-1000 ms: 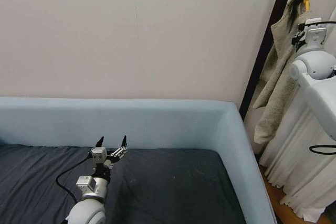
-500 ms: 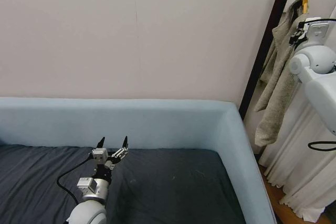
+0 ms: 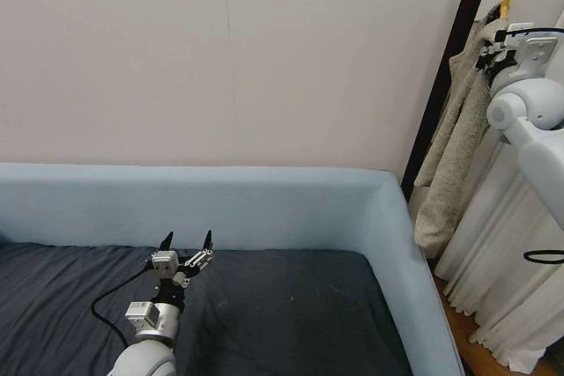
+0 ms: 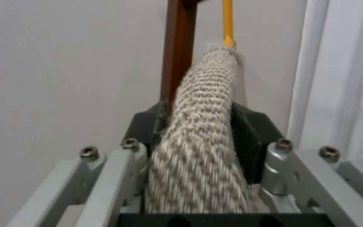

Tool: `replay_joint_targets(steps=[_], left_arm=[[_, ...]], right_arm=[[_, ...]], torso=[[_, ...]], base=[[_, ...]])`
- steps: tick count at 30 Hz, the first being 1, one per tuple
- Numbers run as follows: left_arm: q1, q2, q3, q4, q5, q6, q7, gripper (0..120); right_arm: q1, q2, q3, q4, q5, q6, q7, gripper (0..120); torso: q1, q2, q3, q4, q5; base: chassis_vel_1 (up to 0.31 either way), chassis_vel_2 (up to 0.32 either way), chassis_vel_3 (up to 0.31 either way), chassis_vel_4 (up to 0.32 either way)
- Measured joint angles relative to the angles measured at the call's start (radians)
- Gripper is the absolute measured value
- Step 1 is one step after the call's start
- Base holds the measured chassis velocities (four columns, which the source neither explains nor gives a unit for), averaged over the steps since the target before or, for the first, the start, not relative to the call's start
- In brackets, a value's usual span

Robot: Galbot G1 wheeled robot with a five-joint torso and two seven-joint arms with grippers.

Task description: Pick up the clothes from the sofa and hang them on the clothes hanger.

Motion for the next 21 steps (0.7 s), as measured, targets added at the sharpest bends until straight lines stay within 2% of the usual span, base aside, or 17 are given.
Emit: replay_joint_targets(steps=[2, 4, 8, 10, 11, 14, 17, 21], left_arm=[[0.004, 0.0, -0.002, 0.0, 0.003, 0.0, 0.0, 100], [0.004, -0.001, -0.003, 0.0, 0.004, 0.0, -0.001, 100], [0.007, -0.014, -0.012, -0.013, -0.001, 0.0, -0.002, 100], [0.018, -0.027, -0.029, -0.028, -0.007, 0.0, 0.003, 100], [0.018, -0.027, -0.029, -0.028, -0.007, 0.0, 0.003, 100], [0.067, -0.055, -0.078, -0.079, 0.013, 0.0, 0.032, 100], [0.101, -0.082, -0.102, -0.118, 0.028, 0.009, 0.041, 100], [0.181, -0.181, -0.153, -0.194, 0.083, 0.016, 0.073, 100]], right_arm=[[-0.05, -0.03, 0.036, 0.077, 0.023, 0.008, -0.021, 52], [-0.082, -0.049, 0.059, 0.118, 0.045, 0.025, -0.045, 55], [-0.195, -0.1, 0.133, 0.247, 0.115, 0.153, -0.19, 73], [-0.24, -0.106, 0.156, 0.298, 0.128, 0.253, -0.248, 82], [-0.24, -0.106, 0.156, 0.298, 0.128, 0.253, -0.248, 82], [-0.309, -0.099, 0.186, 0.387, 0.139, 0.342, -0.279, 97], [-0.367, -0.086, 0.207, 0.449, 0.139, 0.369, -0.275, 99], [-0.561, -0.026, 0.255, 0.571, 0.09, 0.384, -0.261, 100]], torso=[[0.0, 0.0, 0.0, -0.0002, 0.0001], [0.0, 0.0, 0.0, 0.0, 0.0001], [0.0, 0.0, 0.0, -0.0003, 0.0002], [0.0, 0.0, 0.0, -0.0002, 0.0], [0.0, 0.0, 0.0, -0.0002, 0.0], [0.0, 0.0, 0.0, 0.0001, 0.0], [0.0, 0.0, 0.0, 0.0003, -0.0003], [0.0, 0.0, 0.0, 0.0001, 0.0003]], base=[[0.0, 0.0, 0.0, 0.0], [0.0, 0.0, 0.0, 0.0], [0.0, 0.0, 0.0, 0.0], [0.0, 0.0, 0.0, 0.0], [0.0, 0.0, 0.0, 0.0], [0.0, 0.0, 0.0, 0.0], [0.0, 0.0, 0.0, 0.0], [0.0, 0.0, 0.0, 0.0]])
